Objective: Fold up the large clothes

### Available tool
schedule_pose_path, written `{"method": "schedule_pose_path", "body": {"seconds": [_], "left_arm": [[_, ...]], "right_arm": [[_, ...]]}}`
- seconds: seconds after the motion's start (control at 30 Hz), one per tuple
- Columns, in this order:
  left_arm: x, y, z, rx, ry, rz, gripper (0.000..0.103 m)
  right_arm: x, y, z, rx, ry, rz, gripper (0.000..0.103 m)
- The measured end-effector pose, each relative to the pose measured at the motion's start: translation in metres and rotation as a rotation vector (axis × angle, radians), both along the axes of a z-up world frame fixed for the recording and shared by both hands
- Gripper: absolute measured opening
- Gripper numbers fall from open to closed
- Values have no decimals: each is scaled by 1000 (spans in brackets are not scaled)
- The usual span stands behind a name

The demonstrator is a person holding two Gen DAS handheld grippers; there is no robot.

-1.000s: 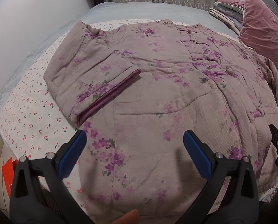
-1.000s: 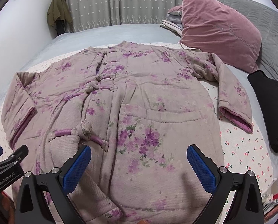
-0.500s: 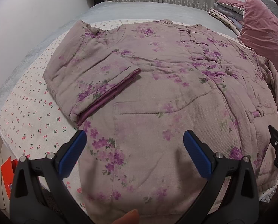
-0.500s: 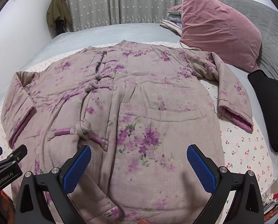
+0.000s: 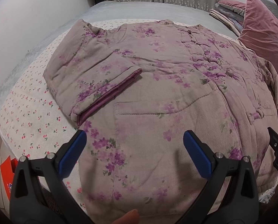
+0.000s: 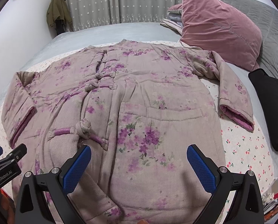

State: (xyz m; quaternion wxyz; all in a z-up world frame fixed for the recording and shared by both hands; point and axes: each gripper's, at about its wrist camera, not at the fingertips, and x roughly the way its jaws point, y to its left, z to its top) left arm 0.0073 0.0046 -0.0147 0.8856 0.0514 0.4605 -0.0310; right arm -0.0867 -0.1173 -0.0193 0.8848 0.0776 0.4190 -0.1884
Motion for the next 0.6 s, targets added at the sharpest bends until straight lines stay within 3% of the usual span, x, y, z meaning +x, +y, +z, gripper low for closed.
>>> {"method": "schedule_pose_path", "body": {"seconds": [0.6], "left_arm": [[0,1,-2,-6,10,0,103]], "right_arm": [[-1,-1,-3,1,8,0,103]]}}
